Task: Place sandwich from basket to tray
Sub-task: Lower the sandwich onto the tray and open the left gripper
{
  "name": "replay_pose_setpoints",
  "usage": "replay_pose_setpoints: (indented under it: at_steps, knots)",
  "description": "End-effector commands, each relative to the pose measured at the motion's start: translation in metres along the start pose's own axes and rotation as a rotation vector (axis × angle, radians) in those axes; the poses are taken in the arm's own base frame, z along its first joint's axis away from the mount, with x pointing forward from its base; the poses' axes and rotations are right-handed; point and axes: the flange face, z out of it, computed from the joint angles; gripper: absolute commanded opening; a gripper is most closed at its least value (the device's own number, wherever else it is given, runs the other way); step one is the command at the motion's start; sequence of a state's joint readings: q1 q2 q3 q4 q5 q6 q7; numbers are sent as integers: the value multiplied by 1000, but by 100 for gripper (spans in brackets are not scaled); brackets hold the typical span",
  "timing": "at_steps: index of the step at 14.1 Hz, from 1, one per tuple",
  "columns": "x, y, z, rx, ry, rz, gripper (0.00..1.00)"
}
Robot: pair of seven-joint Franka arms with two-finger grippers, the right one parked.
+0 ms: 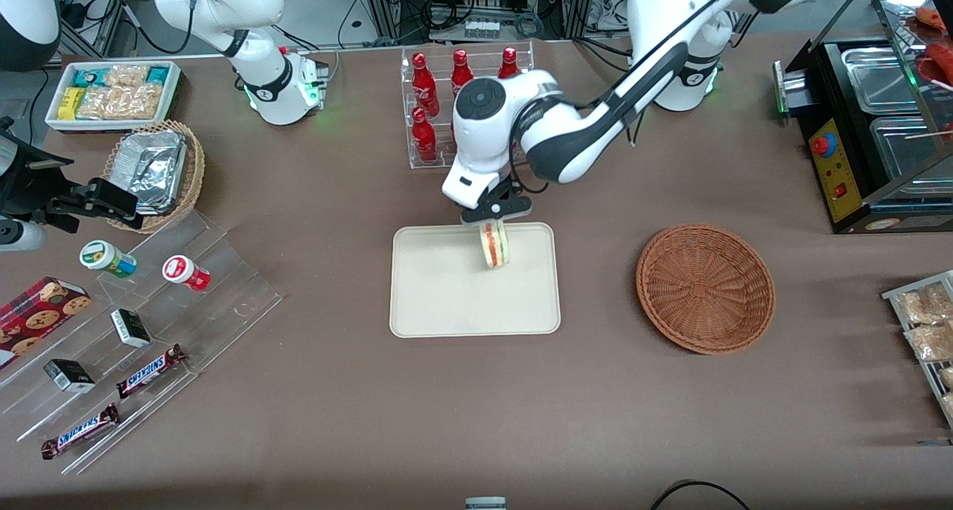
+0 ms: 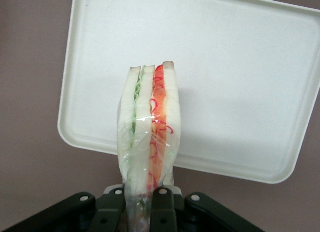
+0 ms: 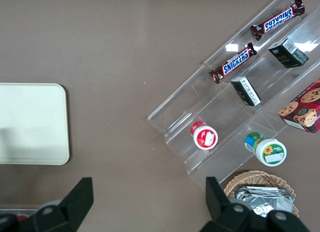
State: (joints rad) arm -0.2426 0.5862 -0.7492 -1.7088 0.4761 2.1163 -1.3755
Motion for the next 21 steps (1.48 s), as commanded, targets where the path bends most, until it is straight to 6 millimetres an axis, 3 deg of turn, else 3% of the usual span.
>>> replay_pose_setpoints:
  at_steps: [1,3,7,9,12,13,14,15,18,20,21]
  knots:
    - [3,15,9,-32,36,-11,0]
    - [-5,21,23,-27,52,20,0]
    - [5,31,53,-16,76,60,0]
    - [-13,42,64,-16,111,120,0]
    - [-4,46,80,-20,115,109,0]
    - [-2,47,80,-20,118,105,44]
    - [0,47,78,-22,120,104,81]
    - [5,48,72,-31,125,100,98]
    - [30,42,39,-26,125,28,99]
    - [53,25,-5,-27,99,-63,99]
    - [69,10,-38,-40,104,-116,99]
